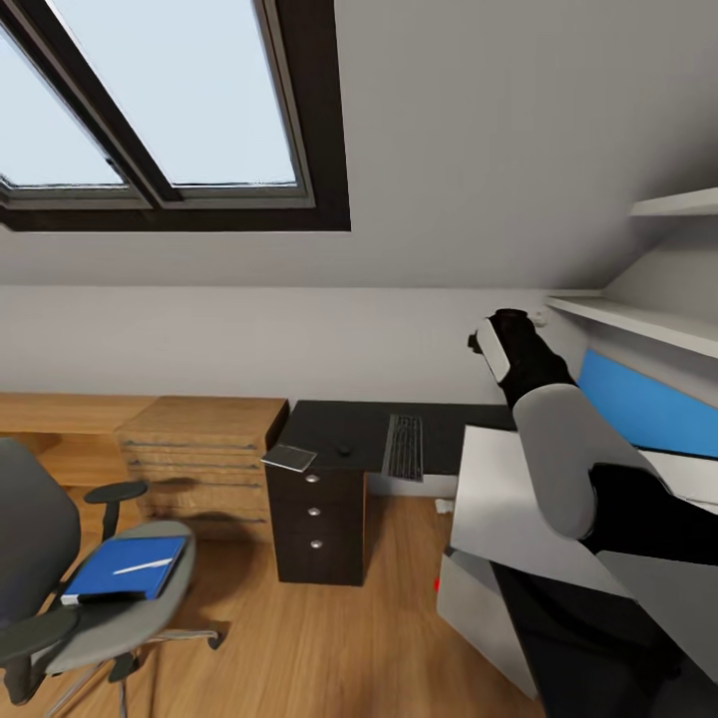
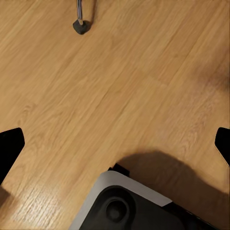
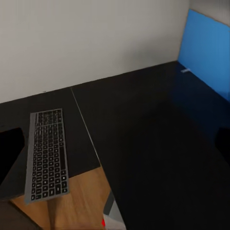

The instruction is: In the bedroom, organize the workspace by keeping the computer under the desk, ensuring the monitor is on the desk, placing the keyboard on the desk next to the monitor, placing the mouse on the desk next to the keyboard, moving the folder from the swivel chair onto the desk next to the mouse, stacking the notebook on top of the folder with the pen on top of the notebook, and positioning the swivel chair next to the desk.

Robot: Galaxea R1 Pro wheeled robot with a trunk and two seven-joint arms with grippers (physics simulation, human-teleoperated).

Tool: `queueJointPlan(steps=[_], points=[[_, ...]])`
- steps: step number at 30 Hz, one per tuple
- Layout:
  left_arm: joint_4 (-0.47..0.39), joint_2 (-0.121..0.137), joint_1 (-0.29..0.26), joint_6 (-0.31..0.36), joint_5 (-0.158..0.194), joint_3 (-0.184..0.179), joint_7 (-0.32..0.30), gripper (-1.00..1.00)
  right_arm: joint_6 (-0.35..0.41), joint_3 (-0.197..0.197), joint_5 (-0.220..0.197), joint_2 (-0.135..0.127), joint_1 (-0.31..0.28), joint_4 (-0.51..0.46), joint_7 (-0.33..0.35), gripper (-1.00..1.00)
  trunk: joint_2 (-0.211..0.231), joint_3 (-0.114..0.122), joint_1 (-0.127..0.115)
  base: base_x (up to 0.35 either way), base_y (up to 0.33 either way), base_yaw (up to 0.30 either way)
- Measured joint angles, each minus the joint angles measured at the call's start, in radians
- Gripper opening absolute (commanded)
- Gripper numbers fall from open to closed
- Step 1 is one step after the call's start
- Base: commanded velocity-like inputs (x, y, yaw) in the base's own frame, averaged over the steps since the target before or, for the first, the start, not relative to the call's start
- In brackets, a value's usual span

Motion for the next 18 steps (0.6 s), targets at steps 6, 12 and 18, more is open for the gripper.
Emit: queueJointPlan(steps=[6,12,18], points=[[0.0,0.0,0.0,0.0,0.0,0.0,0.0,1.0,-0.004,0.0,-0.001,-0.021,0.0,0.062,0.001,1.0,0.0,0.0,0.0,0.091,0.0,0.0],[0.0,0.0,0.0,0.0,0.0,0.0,0.0,1.0,-0.002,0.0,-0.002,-0.029,0.001,0.081,0.005,1.0,0.0,0.0,0.0,0.016,0.0,0.0],[0.0,0.0,0.0,-0.001,0.0,0.0,0.0,1.0,0.006,-0.001,-0.002,-0.034,0.004,0.105,0.007,1.0,0.0,0.0,0.0,0.002,0.0,0.0]])
